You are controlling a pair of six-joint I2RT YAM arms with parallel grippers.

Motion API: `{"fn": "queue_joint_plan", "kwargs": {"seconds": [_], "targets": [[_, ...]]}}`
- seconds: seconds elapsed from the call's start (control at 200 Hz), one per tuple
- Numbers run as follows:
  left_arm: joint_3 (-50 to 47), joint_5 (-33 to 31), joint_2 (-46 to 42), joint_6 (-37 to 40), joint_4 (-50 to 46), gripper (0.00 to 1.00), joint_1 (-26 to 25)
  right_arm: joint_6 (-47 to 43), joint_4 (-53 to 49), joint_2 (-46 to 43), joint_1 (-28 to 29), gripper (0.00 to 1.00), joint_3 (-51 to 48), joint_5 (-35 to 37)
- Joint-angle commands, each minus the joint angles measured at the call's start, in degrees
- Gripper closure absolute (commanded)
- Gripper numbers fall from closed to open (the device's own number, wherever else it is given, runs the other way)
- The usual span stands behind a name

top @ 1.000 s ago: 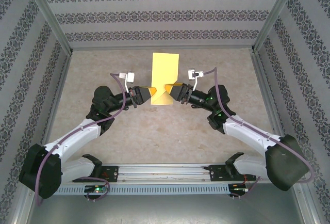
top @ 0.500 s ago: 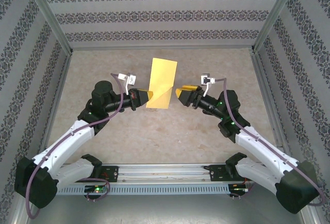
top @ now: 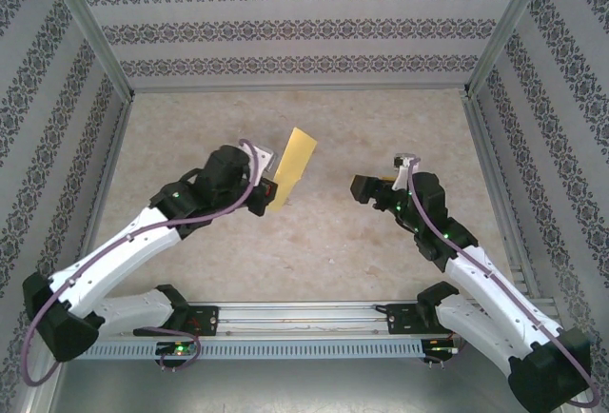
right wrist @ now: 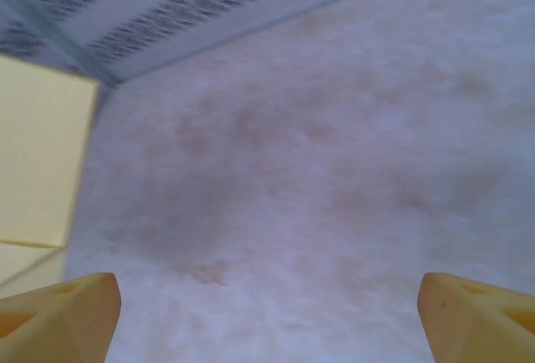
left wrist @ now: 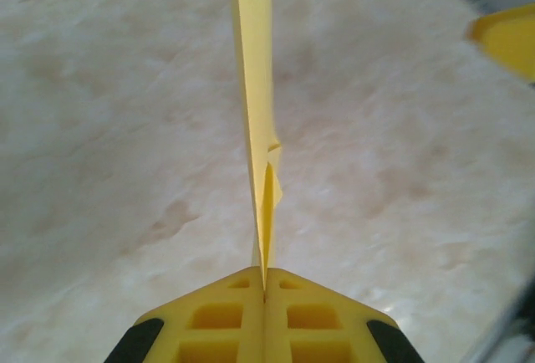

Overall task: Fold a paper plane with a square sheet of paper (fold left side to right side)
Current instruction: Turn over the paper at the center of the table.

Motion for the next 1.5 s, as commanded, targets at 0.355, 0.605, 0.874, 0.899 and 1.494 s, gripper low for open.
{"fn": "queue_joint_plan", "kwargs": {"seconds": [0.355, 0.605, 0.874, 0.899, 1.494], "targets": [[8.8, -42.2, 16.3, -15.4, -30.5, 1.0, -12.5, 2.0, -8.5, 3.2, -5.0, 0.02, 0.4, 5.6], [8.9, -45.3, 26.3, -29.0, -35.3, 1.0, -16.1, 2.7, -6.6, 5.1, -6.4, 0.02, -0.3, 3.5], [6.0, -36.3, 31.1, -32.1, -27.2, 1.0, -16.3, 3.5, -5.9, 5.5, -7.5, 0.02, -1.2, 1.9], [5.6, -34.9, 31.3, -32.1, -25.7, 1.0, -16.3, 3.7, -5.7, 5.5, -7.5, 0.02, -1.3, 1.8], [-1.0, -14.9, 31.2, -34.0, -5.7, 0.85, -12.6, 4.8, -4.7, 5.4, -9.2, 0.02, -3.4, -0.6]]}}
